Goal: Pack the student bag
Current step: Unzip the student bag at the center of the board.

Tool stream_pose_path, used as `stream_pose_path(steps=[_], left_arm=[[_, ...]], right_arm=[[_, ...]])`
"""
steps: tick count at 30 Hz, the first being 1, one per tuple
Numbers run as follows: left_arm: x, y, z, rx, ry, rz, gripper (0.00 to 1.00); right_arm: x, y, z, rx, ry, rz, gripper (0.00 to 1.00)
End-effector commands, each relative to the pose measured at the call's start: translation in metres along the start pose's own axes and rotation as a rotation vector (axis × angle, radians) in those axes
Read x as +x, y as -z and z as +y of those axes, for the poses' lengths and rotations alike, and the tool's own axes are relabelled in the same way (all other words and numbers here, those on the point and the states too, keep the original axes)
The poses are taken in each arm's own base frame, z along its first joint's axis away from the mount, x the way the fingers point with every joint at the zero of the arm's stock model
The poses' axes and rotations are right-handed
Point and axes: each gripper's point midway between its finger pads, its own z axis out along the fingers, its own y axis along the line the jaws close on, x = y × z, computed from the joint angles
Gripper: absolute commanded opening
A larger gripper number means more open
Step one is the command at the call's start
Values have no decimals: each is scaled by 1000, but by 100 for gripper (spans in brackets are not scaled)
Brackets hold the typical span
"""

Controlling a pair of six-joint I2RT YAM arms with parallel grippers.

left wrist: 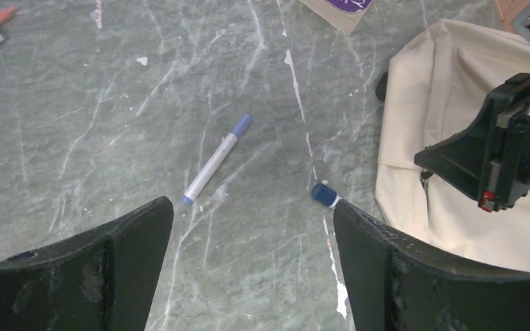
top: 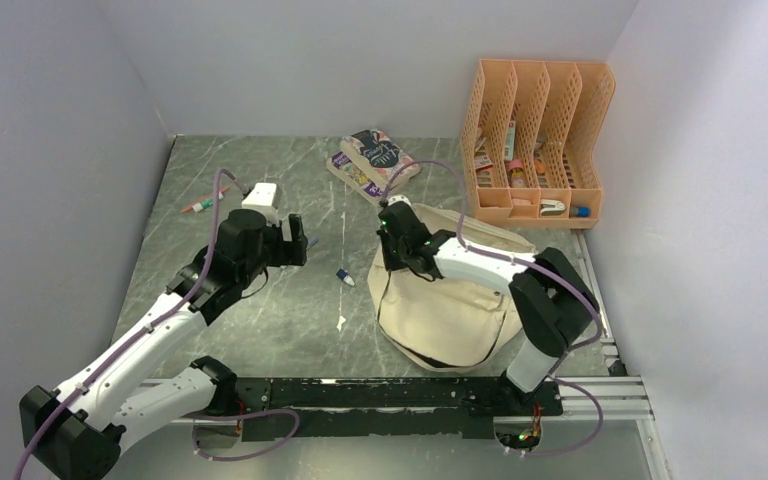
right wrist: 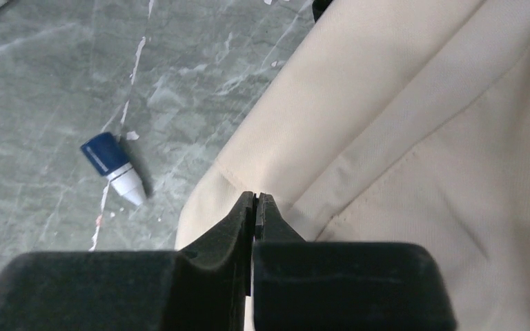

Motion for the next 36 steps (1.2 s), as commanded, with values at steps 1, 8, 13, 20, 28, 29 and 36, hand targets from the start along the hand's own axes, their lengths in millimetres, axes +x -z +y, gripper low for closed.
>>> stream_pose_path(steps=[1, 8, 13, 20, 28, 29, 36], left_arm=[[2, -7, -17, 101, -23, 9, 92], [8, -19, -41, 216, 2, 43, 93], [30, -30, -68, 340, 139, 79, 90], [28, -52, -95, 428, 238, 80, 88], [35, -72, -137, 539, 289, 138, 86], [38, -74, -141, 544, 284, 147, 86], [54, -91, -170, 585, 290, 216, 85]], right_arm=[[-23, 22, 9, -69, -94, -118, 0], [-35, 43, 28, -206, -196, -186, 0], [-39, 56, 33, -293, -236, -215, 0], [-40, 76, 27, -376, -317, -256, 0], [-42, 96, 25, -434, -386, -294, 0], [-42, 97, 25, -438, -383, -294, 0], [-42, 106, 24, -462, -363, -337, 0]])
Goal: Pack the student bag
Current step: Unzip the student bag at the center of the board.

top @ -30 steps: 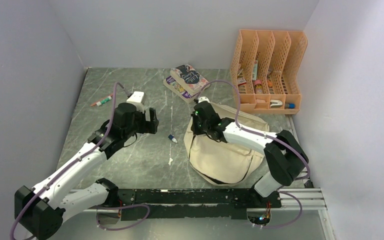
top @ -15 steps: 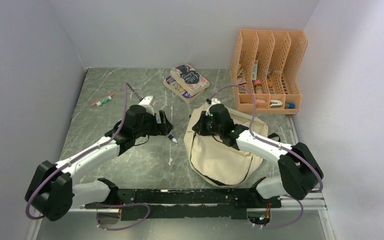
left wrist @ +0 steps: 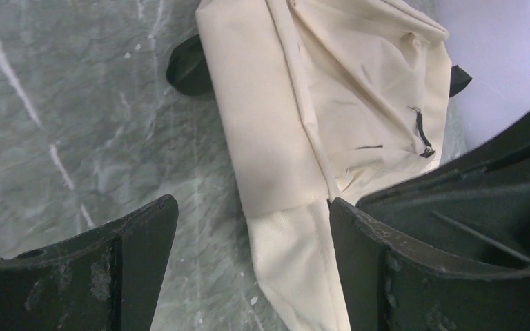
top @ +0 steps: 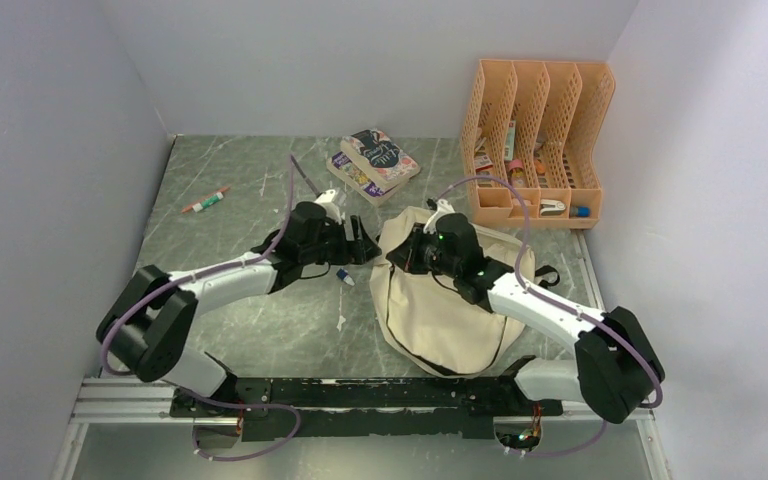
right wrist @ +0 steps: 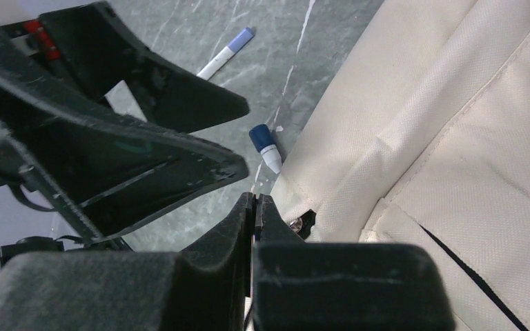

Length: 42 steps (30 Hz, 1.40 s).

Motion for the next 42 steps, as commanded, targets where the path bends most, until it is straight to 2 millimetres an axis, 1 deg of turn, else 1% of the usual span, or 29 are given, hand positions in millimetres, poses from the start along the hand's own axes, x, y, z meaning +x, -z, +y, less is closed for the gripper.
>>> stream_pose_path(steps=[1, 4, 6, 12, 15, 18, 25, 29, 30, 35, 36, 39, 42], left_arm=[[-17, -16, -33, 119, 12, -22, 85], [-12, -29, -41, 149, 13, 10, 84], [-6, -39, -41, 151, 17, 44, 84], [9, -54, -49, 185, 3, 106, 83], [20, -60, -49, 166, -25, 158, 83], [29, -63, -43, 137, -40, 188, 81], [35, -66, -31, 83, -75, 214, 66], [39, -67, -25, 62, -111, 229, 53], [40, -67, -25, 62, -117, 235, 49], [43, -69, -29, 95, -142, 256, 12], [42, -70, -28, 91, -142, 255, 6], [38, -72, -29, 82, -146, 248, 5], [27, -77, -29, 59, -152, 228, 5]], right_arm=[[-18, 10, 18, -90, 12, -81, 0], [-17, 14, 21, -115, 26, -94, 0], [-17, 17, 22, -128, 40, -100, 0], [-14, 20, 25, -162, 60, -97, 0], [-13, 19, 26, -165, 66, -93, 0], [-11, 18, 25, -161, 71, -86, 0], [-13, 19, 24, -153, 86, -89, 0], [-10, 18, 23, -151, 88, -77, 0], [-10, 18, 23, -151, 88, -77, 0], [-7, 17, 22, -151, 90, -64, 0], [-7, 17, 21, -151, 93, -61, 0], [-4, 17, 19, -140, 108, -46, 0], [-1, 19, 17, -124, 118, -13, 0]])
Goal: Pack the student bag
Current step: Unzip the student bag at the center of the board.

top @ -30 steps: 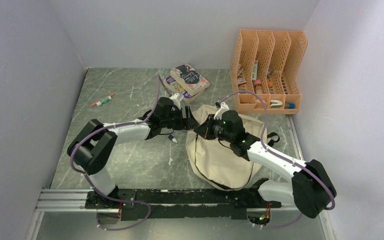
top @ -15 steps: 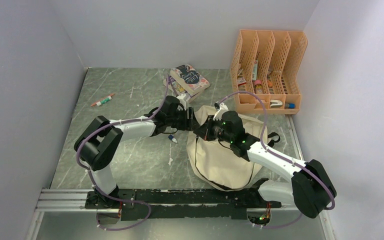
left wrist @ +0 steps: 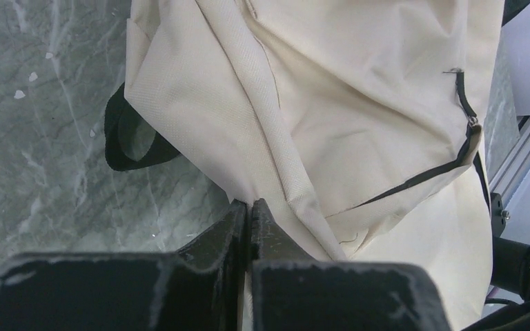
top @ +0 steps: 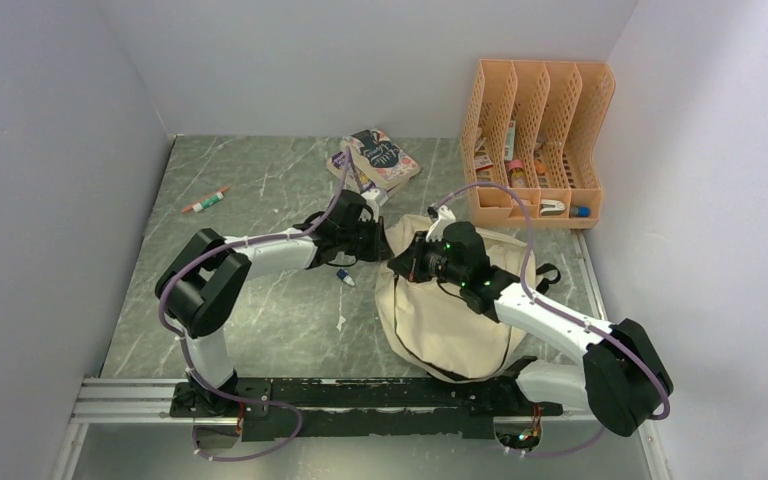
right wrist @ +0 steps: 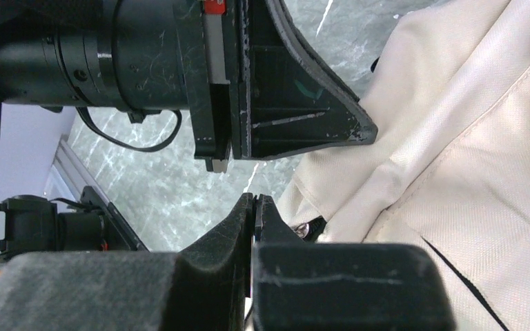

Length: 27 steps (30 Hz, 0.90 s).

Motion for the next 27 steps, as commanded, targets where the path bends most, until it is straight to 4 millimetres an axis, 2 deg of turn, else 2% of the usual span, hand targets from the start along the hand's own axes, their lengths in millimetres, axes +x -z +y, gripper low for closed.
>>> stream_pose_path(steps=[1, 6, 10, 16, 21, 27], left_arm=[[-14, -7, -6, -11, -35, -4, 5], [-38, -16, 2, -49, -40, -24, 5], [-55, -22, 19, -59, -21, -51, 5], [-71, -29, 45, -89, 4, -60, 5], [-89, -27, 64, -109, 20, -89, 5], [-107, -20, 94, -132, 51, -119, 5]], right_arm=[[-12, 3, 13, -38, 41, -1, 0], [-1, 10, 23, -89, 30, 56, 0], [6, 19, 28, -114, 13, 73, 0], [25, 23, 41, -199, -16, 150, 0], [42, 29, 47, -231, -18, 210, 0], [60, 41, 45, -232, -29, 263, 0]])
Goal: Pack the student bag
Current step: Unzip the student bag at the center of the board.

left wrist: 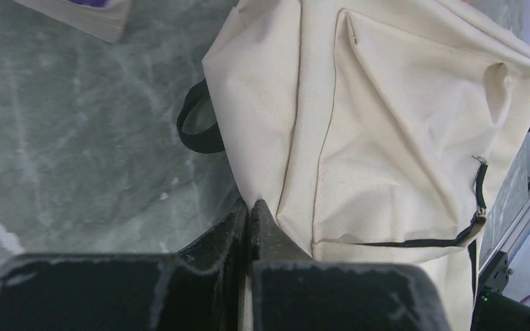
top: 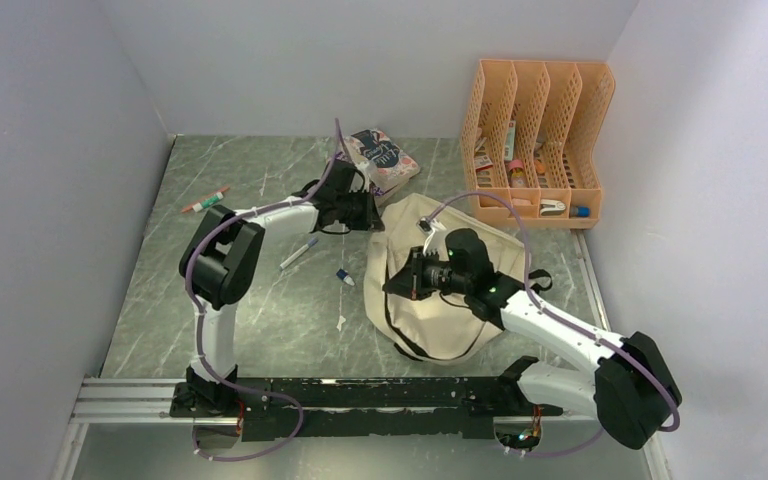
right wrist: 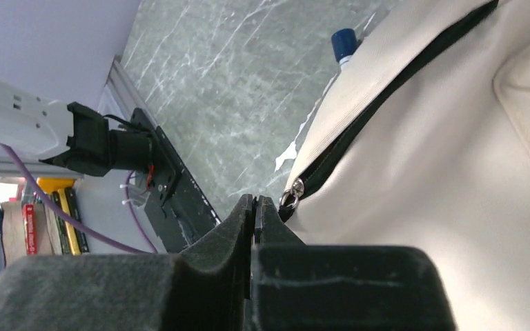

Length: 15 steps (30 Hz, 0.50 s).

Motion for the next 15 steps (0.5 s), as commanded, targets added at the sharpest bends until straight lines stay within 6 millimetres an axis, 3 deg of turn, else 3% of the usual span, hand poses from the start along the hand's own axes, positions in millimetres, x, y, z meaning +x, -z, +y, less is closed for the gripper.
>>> stream_pose_path(steps=[1, 8, 12, 15], left_arm=[[-51, 5, 34, -54, -15, -128, 5], [-59, 6, 49, -67, -7, -138, 5], [-59, 9, 45, -48, -1, -133, 7], [-54, 17, 35, -22, 19, -114, 36]], right_arm=[[28, 13, 13, -62, -25, 95, 0], [55, 20, 12, -56, -43, 203, 0], [54, 18, 11, -47, -58, 193, 0], [37, 16, 6, 8, -78, 103, 0]])
